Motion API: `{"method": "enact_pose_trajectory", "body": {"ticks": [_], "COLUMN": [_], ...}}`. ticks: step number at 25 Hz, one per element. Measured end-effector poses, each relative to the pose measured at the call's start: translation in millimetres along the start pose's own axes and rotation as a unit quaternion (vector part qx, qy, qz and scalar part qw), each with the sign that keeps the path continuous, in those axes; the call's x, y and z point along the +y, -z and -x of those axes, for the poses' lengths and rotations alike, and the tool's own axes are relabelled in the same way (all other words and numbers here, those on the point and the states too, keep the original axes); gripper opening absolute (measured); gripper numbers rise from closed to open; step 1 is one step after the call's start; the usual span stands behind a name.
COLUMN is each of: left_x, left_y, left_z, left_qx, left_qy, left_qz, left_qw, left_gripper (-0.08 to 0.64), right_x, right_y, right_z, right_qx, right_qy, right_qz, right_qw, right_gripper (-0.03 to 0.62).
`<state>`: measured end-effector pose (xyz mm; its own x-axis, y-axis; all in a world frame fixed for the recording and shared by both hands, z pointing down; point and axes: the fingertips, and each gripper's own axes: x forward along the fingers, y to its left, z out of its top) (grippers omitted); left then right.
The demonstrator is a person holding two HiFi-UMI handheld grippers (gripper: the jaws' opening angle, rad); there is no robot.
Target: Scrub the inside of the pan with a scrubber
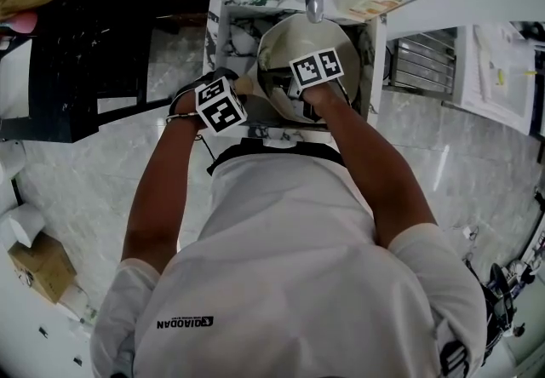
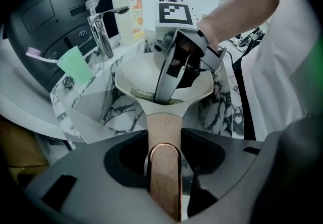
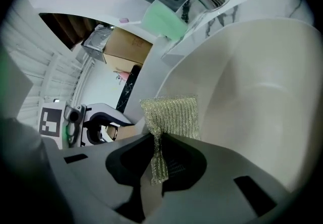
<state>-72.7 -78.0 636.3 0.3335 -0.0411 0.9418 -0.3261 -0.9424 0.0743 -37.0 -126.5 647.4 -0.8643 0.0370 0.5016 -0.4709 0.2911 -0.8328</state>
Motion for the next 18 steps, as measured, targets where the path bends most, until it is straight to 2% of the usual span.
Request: {"method": "enact_pose_trajectory", "body": {"ticks": [6, 10, 18], "left_x": [0, 0, 0], "left_y": [5, 3, 3], "left_z": [-2, -2, -2], "left_qx": [0.005, 0.002, 0.001], "left_qy": [-0.004, -0.005, -0.004], "left_qz": [-0.003, -0.005, -0.004], "left_qw": [1.0, 1.0, 1.0], "left_gripper": [0.206, 0.206, 0.206], "right_x": [3, 3, -1], "right_y": [23, 41, 75], "right_z": [4, 9, 23], "right_qx": [0.035, 0.077, 0.162], "right_qy": [-0.015, -0.015, -0.011], "right_qz": [-0.048, -0.065, -0.119], "right_qw": [0.998, 0.995, 0.98], "right_gripper": [0.074, 0.074, 0.074]}}
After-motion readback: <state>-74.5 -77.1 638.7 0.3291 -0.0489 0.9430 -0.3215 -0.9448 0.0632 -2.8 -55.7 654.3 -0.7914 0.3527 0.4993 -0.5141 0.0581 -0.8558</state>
